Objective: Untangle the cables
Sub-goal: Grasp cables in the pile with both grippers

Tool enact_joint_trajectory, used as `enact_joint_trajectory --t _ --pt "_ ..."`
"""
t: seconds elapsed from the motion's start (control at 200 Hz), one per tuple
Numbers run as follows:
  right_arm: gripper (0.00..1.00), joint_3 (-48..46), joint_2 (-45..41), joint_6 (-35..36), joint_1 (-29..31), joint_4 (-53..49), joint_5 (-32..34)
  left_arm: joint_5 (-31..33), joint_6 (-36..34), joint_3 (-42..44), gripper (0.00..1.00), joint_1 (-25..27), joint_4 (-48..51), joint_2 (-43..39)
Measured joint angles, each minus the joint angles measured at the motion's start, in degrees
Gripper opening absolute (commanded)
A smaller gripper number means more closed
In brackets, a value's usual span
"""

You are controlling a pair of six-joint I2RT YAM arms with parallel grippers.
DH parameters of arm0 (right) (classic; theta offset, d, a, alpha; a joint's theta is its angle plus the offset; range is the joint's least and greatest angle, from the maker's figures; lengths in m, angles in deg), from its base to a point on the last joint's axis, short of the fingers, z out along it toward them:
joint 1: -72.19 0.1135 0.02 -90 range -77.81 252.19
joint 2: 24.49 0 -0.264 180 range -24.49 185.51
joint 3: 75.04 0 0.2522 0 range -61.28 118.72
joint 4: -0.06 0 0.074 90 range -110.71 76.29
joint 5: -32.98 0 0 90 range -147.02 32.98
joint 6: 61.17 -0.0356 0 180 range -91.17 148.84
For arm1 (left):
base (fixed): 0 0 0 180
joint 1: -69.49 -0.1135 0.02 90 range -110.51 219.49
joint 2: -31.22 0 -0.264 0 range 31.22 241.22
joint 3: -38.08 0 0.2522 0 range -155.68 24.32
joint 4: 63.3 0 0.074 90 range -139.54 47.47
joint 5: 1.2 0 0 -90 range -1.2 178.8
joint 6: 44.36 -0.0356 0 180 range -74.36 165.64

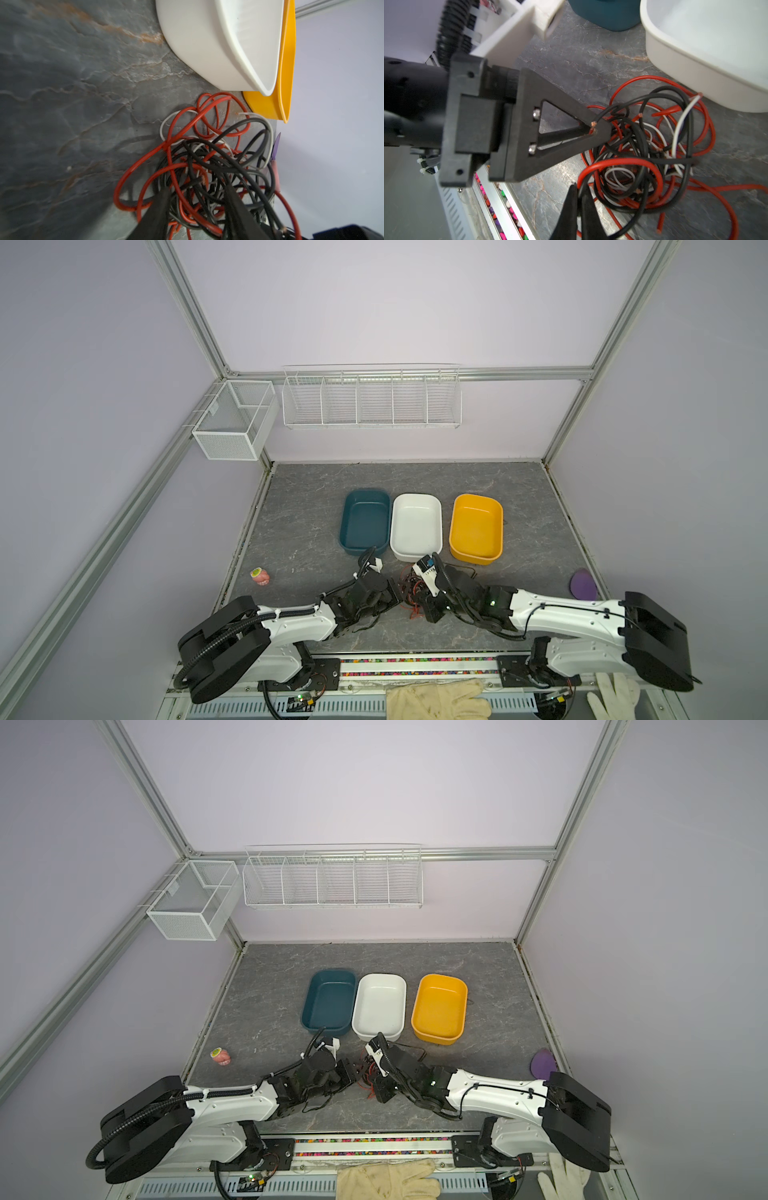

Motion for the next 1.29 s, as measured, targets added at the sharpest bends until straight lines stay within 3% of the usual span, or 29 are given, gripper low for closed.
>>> enact_joint_trajectory --t 0.26,0.39,0.465,0.66,0.88,1.119,1.294 --pt "0.08 -2.0 -1.9 0.0 0.0 0.9 -0.1 -1.4 0.7 -1.0 0.16 0.1 -3.1 4.7" --pt "0.18 -2.5 -3.5 -0.4 0.0 0.7 0.3 -1.8 1.0 -1.0 0.06 0.1 -3.9 5.6" --pt "0.29 -2.5 -4.4 -0.7 0.0 0.6 0.8 -2.0 1.0 -1.0 0.00 0.1 -4.1 5.7" --pt "0.46 -2.5 -8.0 -2.2 0.0 -2.1 3.2 -2.0 1.1 -1.1 0.00 0.1 -4.2 5.6" --pt "0.55 -2.2 -12.9 -4.1 0.0 -10.0 9.2 -1.1 0.3 -1.1 0.00 0.1 -0.3 2.0" --pt "0.55 -1.2 -13.5 -6.0 -2.3 -16.1 10.1 0.7 -1.7 -1.5 0.00 0.1 6.0 -3.0" --pt "0.55 1.9 -10.8 -7.4 -2.3 -15.3 5.2 1.5 -2.2 -1.6 0.00 0.1 8.2 -4.3"
